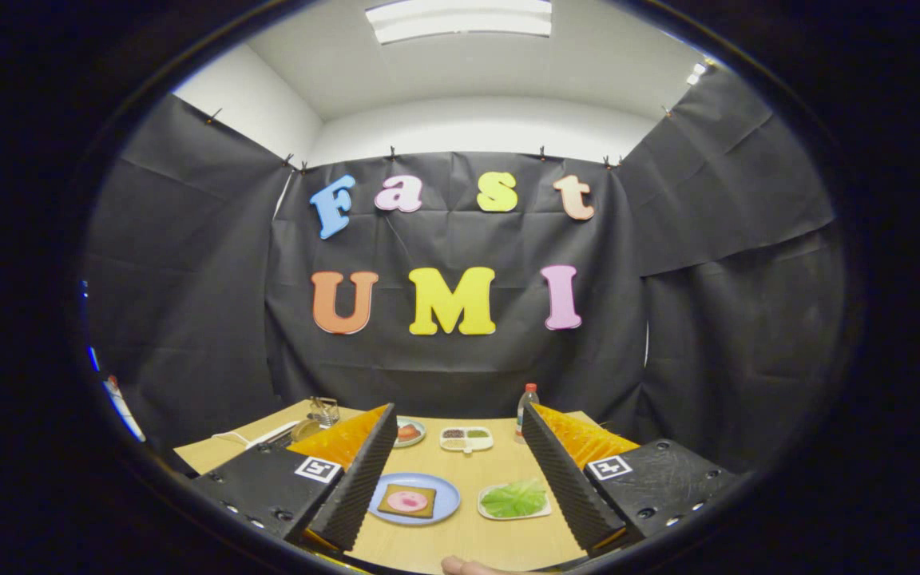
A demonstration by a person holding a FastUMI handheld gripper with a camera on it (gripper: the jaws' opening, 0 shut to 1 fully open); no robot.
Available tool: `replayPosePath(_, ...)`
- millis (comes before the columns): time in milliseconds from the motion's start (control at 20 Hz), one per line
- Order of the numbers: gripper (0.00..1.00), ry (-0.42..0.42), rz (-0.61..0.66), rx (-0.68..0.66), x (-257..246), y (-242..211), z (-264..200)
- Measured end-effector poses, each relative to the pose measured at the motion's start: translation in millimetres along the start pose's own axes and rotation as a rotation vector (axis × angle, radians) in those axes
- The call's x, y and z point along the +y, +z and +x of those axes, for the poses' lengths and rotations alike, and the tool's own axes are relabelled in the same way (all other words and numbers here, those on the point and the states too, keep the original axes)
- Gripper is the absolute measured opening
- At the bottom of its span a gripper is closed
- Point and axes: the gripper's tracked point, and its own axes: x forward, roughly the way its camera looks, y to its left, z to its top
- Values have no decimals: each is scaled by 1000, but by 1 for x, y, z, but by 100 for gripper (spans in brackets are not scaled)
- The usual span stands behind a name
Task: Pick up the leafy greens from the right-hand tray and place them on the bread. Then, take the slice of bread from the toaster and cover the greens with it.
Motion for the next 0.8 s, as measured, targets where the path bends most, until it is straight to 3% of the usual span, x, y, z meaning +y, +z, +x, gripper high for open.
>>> replayPosePath(250,96,-43,-38,101,-8,-39,29)
replayPosePath(800,94,-136,87,409,-65,-151,114)
